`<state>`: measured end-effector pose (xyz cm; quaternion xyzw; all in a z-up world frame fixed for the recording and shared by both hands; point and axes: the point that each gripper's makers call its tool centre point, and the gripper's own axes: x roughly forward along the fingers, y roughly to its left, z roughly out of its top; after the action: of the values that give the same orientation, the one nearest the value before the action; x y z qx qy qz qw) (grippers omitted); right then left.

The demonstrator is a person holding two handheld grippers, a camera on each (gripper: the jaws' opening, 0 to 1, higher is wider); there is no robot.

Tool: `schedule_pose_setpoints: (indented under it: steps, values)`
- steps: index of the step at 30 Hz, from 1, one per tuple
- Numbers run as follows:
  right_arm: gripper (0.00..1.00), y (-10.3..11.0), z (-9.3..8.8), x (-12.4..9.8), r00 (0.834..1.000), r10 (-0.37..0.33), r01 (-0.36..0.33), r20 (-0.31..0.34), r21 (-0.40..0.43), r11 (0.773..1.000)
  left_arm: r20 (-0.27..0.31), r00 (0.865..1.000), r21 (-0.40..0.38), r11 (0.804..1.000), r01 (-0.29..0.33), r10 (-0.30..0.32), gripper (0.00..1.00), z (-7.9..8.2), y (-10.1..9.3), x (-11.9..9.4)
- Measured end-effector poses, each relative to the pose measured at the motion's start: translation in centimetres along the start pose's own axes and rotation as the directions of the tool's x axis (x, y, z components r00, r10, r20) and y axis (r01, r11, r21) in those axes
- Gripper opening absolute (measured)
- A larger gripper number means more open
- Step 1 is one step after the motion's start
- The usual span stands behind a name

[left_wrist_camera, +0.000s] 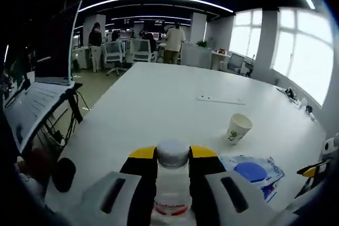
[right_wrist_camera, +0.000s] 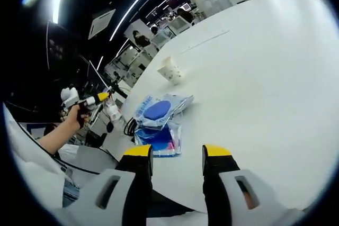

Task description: Arrange the tabletop items into an orderly group along one side of the table until the central work area is clear of visible clutter.

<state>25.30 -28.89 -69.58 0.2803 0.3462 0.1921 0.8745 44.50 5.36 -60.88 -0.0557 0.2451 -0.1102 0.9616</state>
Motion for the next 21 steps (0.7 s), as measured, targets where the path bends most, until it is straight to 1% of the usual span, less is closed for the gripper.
schedule_pose_setpoints:
  steps: [1,3,6,8,9,10,13,17,21]
  values:
    - [0.36,0.0,0.0,0.0,1.000,0.002,-0.002,-0.002,0.000,1.000,-0.002,1.000,-0.011,1.000,0.010,-0.010,0.20,0.0,0.0,0.0]
    - [0.36,0.3,0.0,0.1,1.000,0.009,-0.009,-0.003,-0.004,1.000,-0.005,1.000,-0.005,1.000,0.010,-0.010,0.20,0.0,-0.2,0.0]
    - [0.36,0.4,0.0,0.2,1.000,0.013,-0.013,-0.006,-0.007,1.000,0.015,1.000,0.005,1.000,-0.003,0.003,0.20,0.5,-0.4,0.2]
    - [0.36,0.4,0.0,0.2,1.000,0.012,-0.012,-0.002,-0.003,1.000,0.022,1.000,0.040,0.999,-0.008,0.007,0.20,1.2,-0.9,0.7]
    - [0.36,0.5,0.1,0.2,1.000,0.011,-0.011,0.000,-0.001,1.000,0.021,1.000,0.077,0.997,-0.004,0.003,0.20,1.7,-1.3,1.0]
    - [0.36,0.4,0.1,0.1,1.000,0.011,-0.011,0.000,-0.001,1.000,0.021,1.000,0.097,0.995,-0.001,-0.001,0.20,2.1,-1.7,1.2]
    - [0.36,0.3,0.1,0.0,1.000,0.007,-0.007,-0.002,-0.003,1.000,0.041,0.999,0.109,0.994,0.015,-0.020,0.20,3.4,-2.9,1.6]
    - [0.36,0.4,0.2,-0.2,1.000,0.006,-0.007,0.009,0.004,1.000,0.056,0.997,0.121,0.991,0.053,-0.060,0.20,5.1,-4.7,2.3]
    - [0.35,0.6,0.0,-0.2,1.000,0.006,-0.006,0.003,0.004,1.000,0.074,0.993,0.145,0.986,0.084,-0.096,0.20,6.8,-6.4,3.3]
